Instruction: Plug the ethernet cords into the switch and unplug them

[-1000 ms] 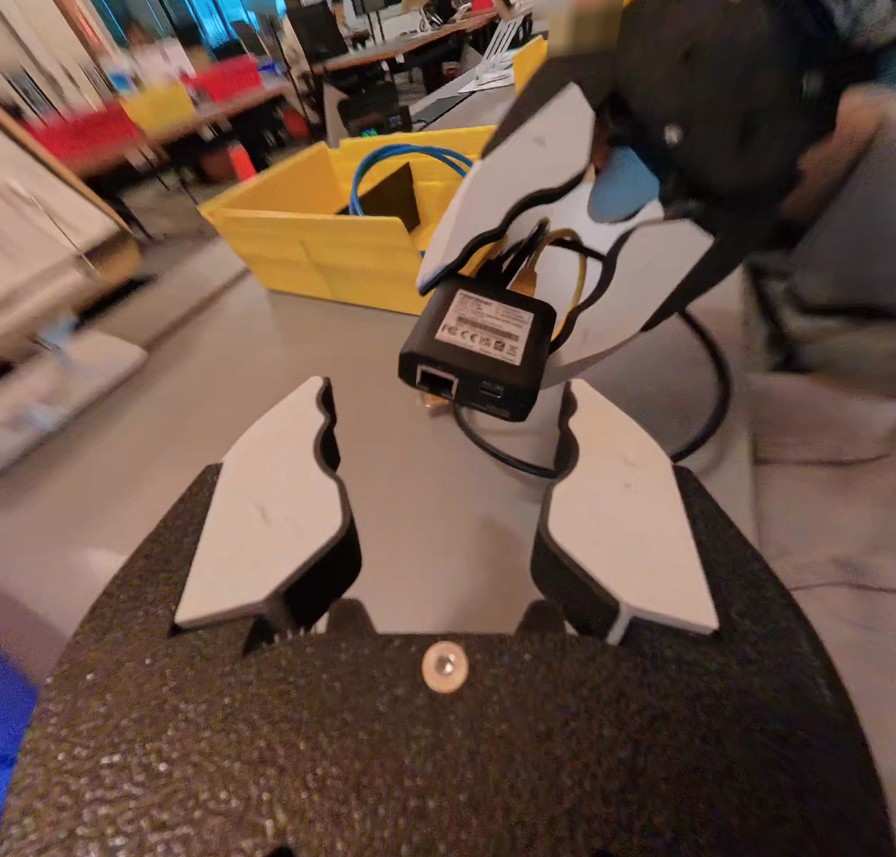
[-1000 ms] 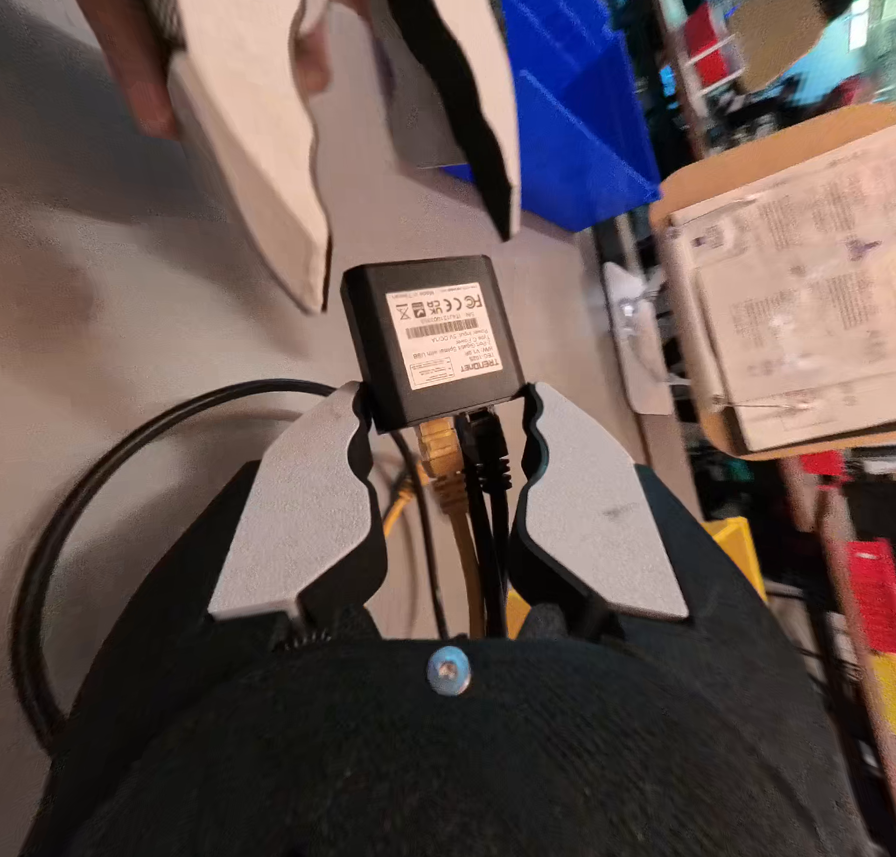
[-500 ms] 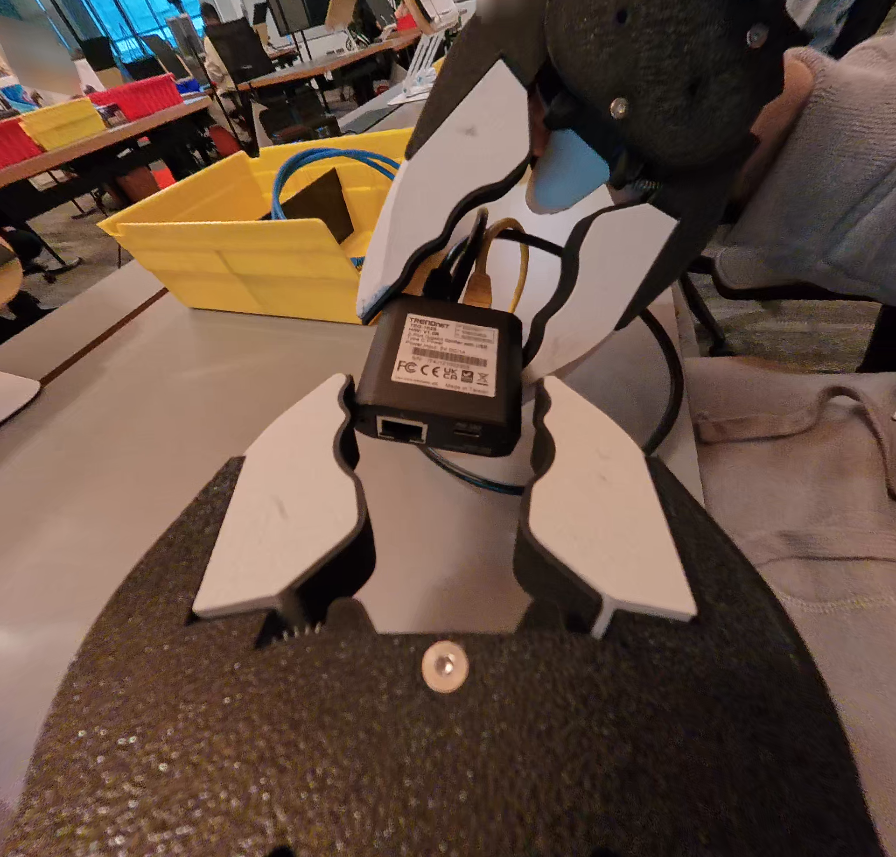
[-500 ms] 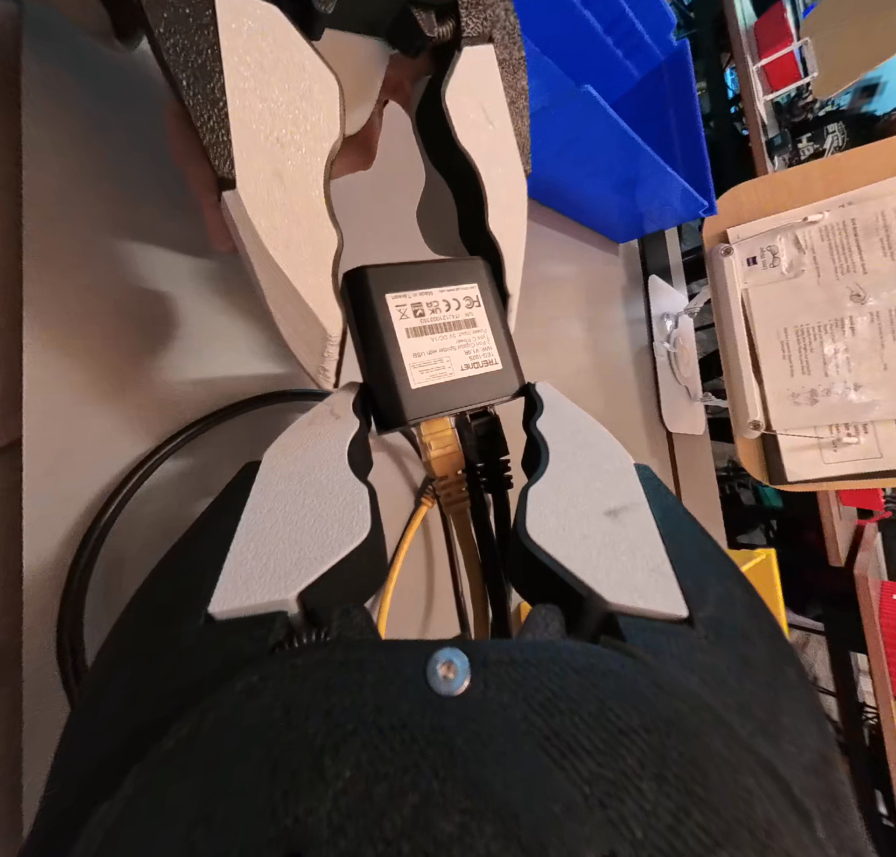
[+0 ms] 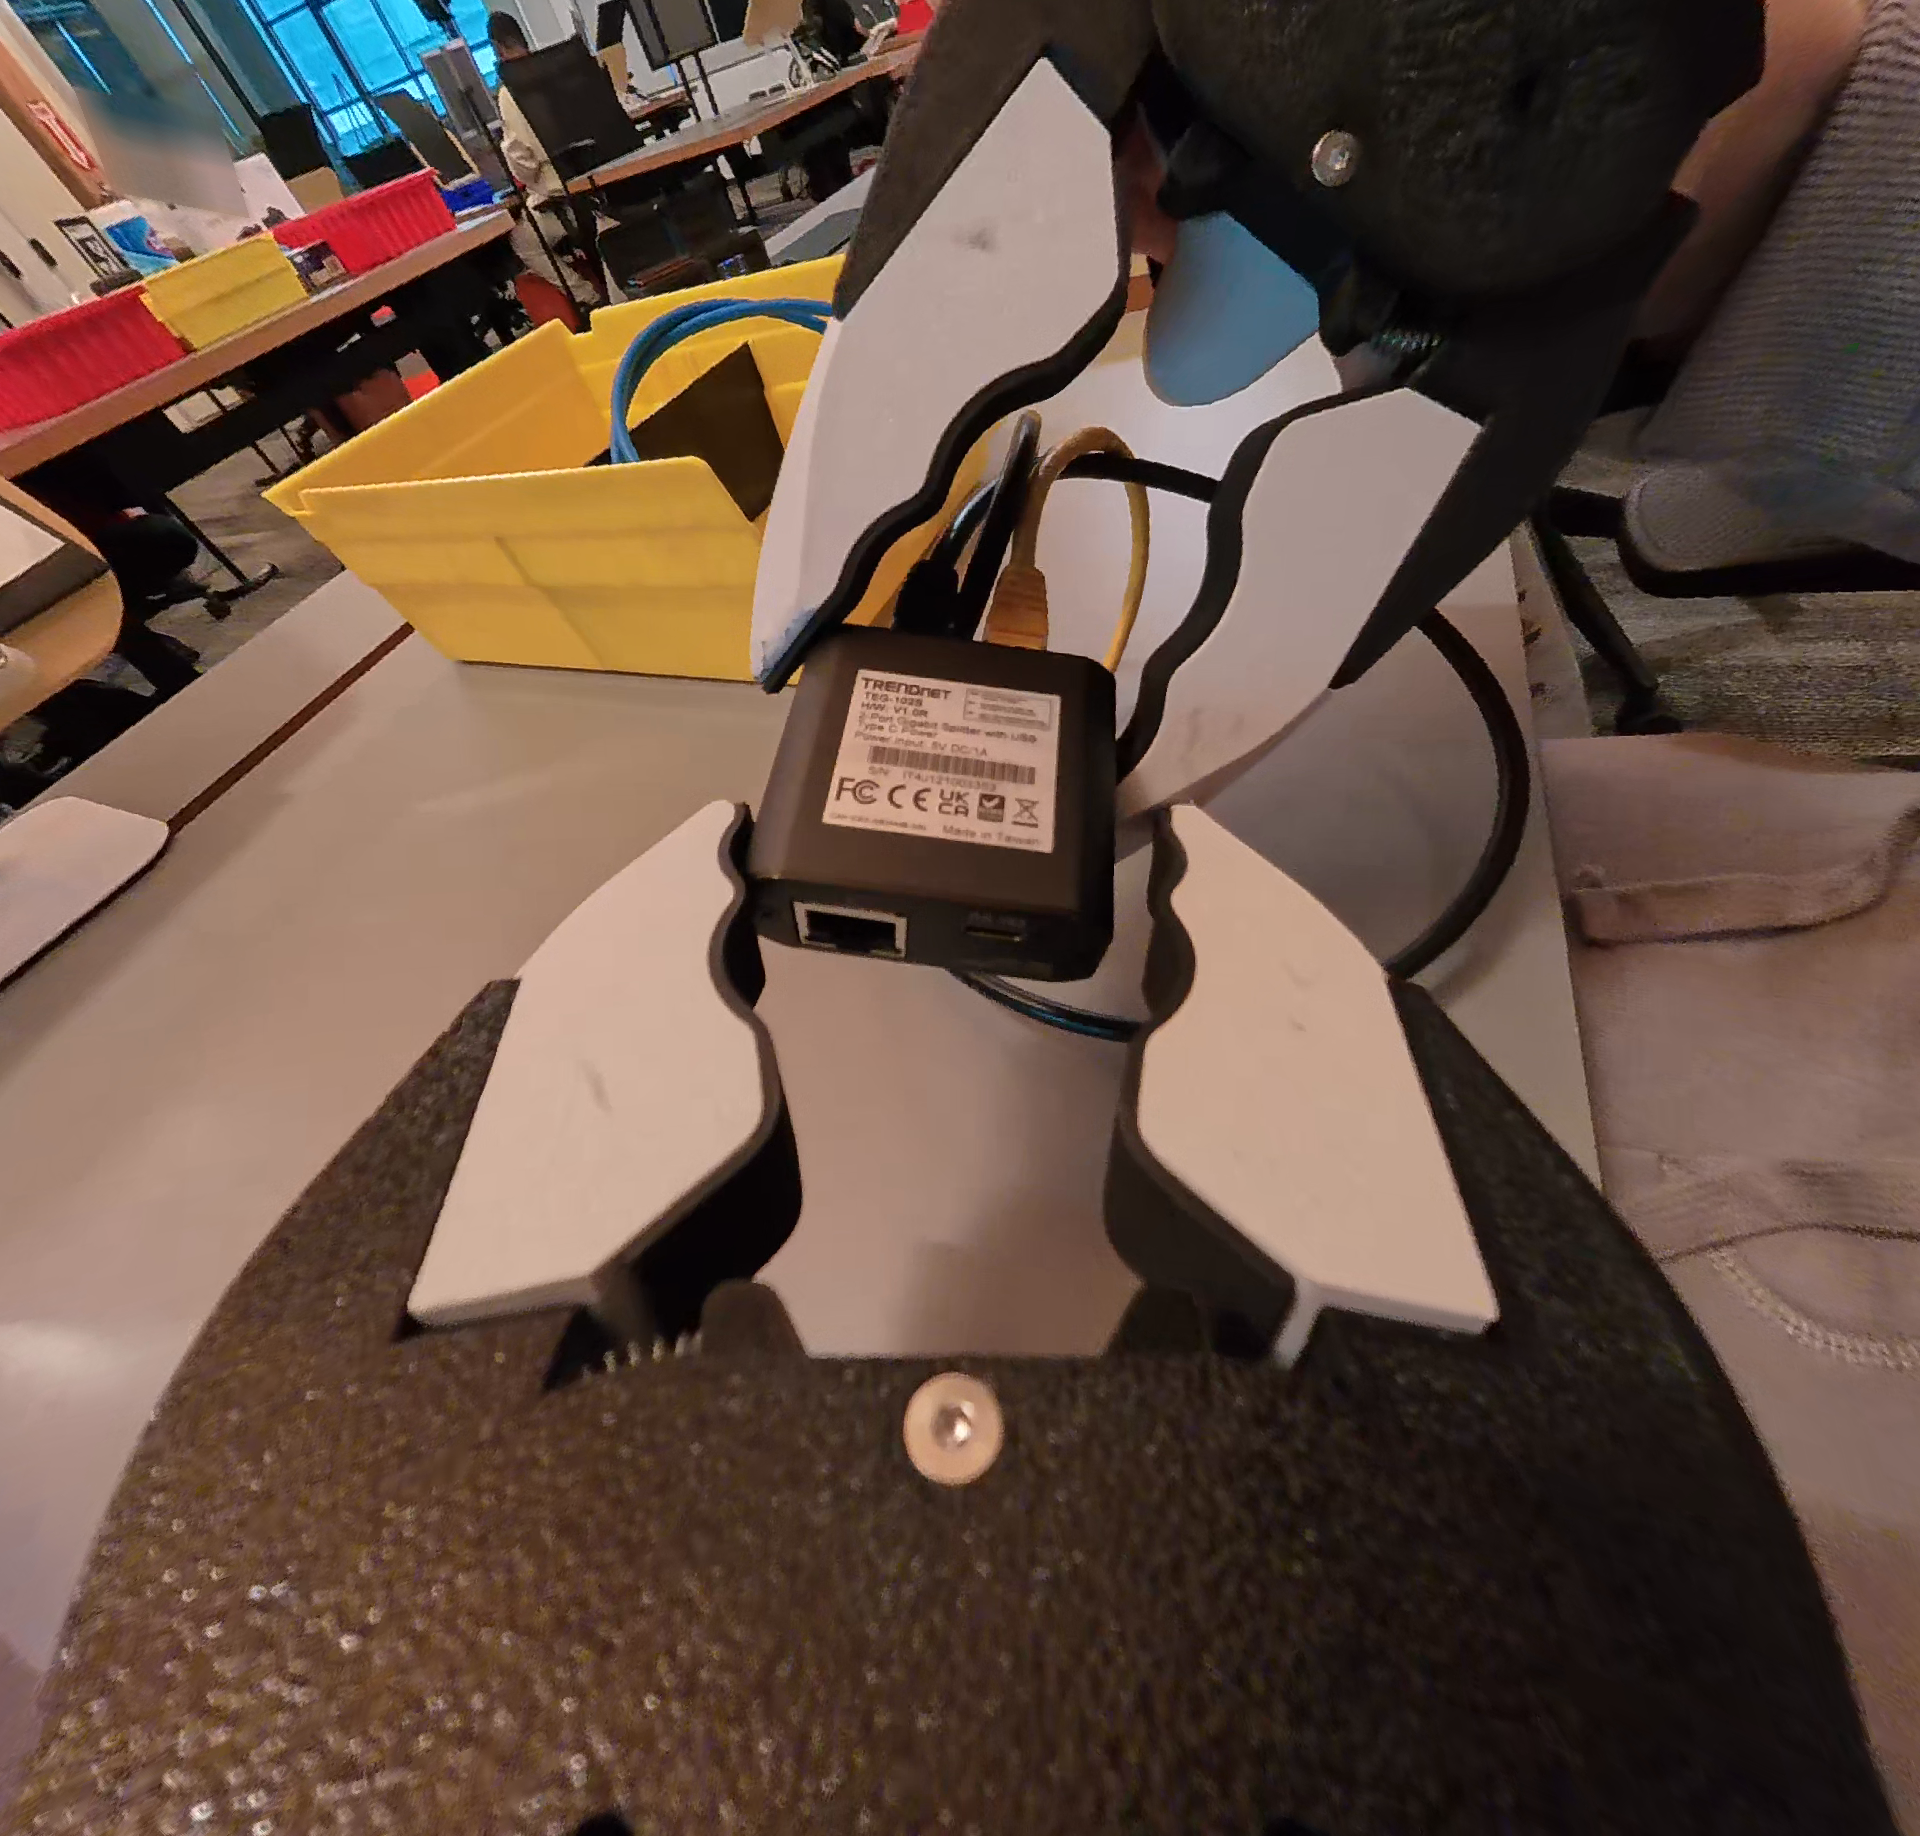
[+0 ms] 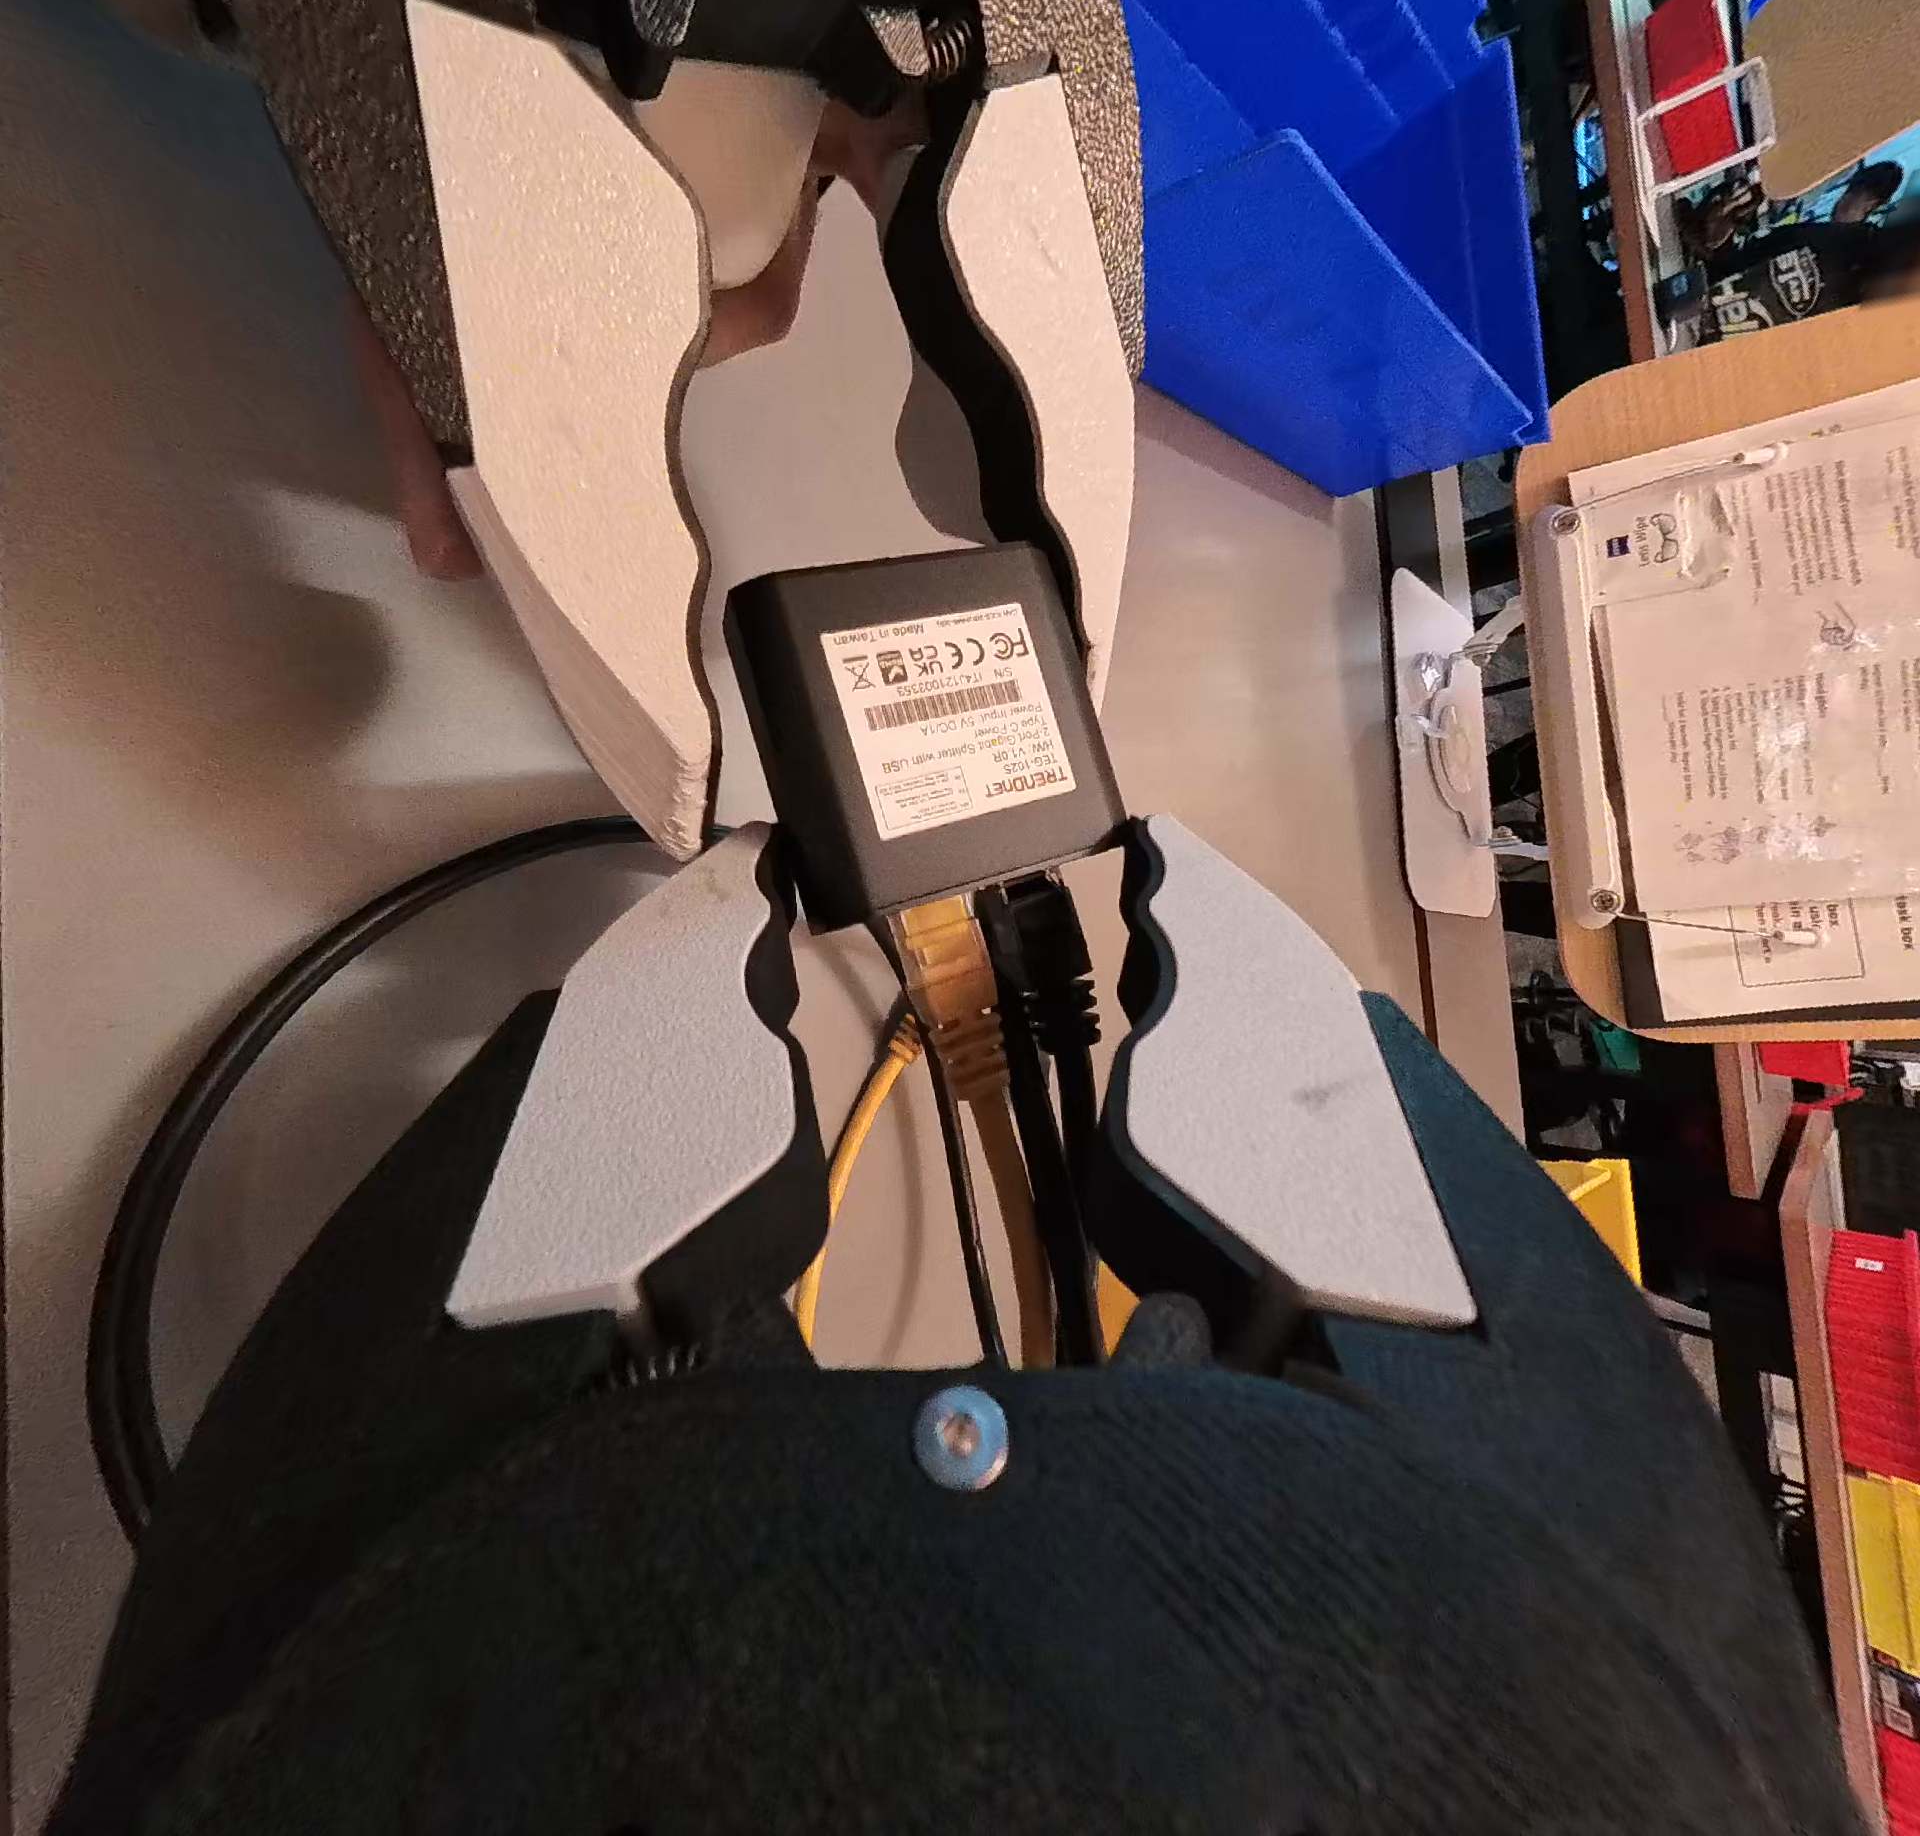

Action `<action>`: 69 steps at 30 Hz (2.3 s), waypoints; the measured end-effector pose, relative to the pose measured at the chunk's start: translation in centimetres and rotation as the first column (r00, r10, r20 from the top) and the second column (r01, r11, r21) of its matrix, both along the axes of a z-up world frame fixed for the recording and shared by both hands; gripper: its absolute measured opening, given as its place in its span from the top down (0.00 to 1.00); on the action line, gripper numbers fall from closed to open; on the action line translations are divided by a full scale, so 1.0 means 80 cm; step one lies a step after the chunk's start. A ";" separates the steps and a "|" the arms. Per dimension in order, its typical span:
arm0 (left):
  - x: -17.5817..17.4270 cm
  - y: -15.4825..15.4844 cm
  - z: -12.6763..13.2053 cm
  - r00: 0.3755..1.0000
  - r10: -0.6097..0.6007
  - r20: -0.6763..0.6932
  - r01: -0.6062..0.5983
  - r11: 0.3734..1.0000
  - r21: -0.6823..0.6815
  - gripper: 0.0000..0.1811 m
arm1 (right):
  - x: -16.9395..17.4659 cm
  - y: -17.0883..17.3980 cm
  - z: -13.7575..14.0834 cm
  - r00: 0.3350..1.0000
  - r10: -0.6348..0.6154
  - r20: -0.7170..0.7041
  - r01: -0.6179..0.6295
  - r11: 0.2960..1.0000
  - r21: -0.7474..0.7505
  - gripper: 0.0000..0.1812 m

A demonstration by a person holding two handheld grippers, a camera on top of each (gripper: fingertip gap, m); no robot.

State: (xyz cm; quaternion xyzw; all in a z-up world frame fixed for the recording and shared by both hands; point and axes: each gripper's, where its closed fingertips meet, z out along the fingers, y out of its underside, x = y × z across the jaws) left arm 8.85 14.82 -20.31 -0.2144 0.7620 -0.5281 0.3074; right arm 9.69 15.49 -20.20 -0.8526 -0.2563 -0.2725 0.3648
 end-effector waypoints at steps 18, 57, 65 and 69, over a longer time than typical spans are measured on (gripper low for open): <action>0.015 0.027 0.009 0.995 0.099 0.001 -0.098 0.989 -0.114 0.66 | 0.026 -0.013 0.027 0.998 -0.055 0.042 0.049 0.991 0.124 0.68; 0.034 0.044 0.022 0.928 0.351 0.126 -0.345 0.936 -0.062 0.66 | 0.034 0.018 0.043 -0.213 0.610 -0.763 0.820 0.536 0.199 0.93; 0.034 0.044 0.029 0.911 0.371 0.179 -0.368 0.928 -0.051 0.66 | 0.033 0.017 0.049 -0.188 0.627 -0.756 0.811 0.534 0.240 0.93; 0.030 0.044 0.042 0.896 0.381 0.229 -0.381 0.923 -0.046 0.66 | 0.028 0.016 0.060 -0.178 0.632 -0.754 0.794 0.545 0.270 0.93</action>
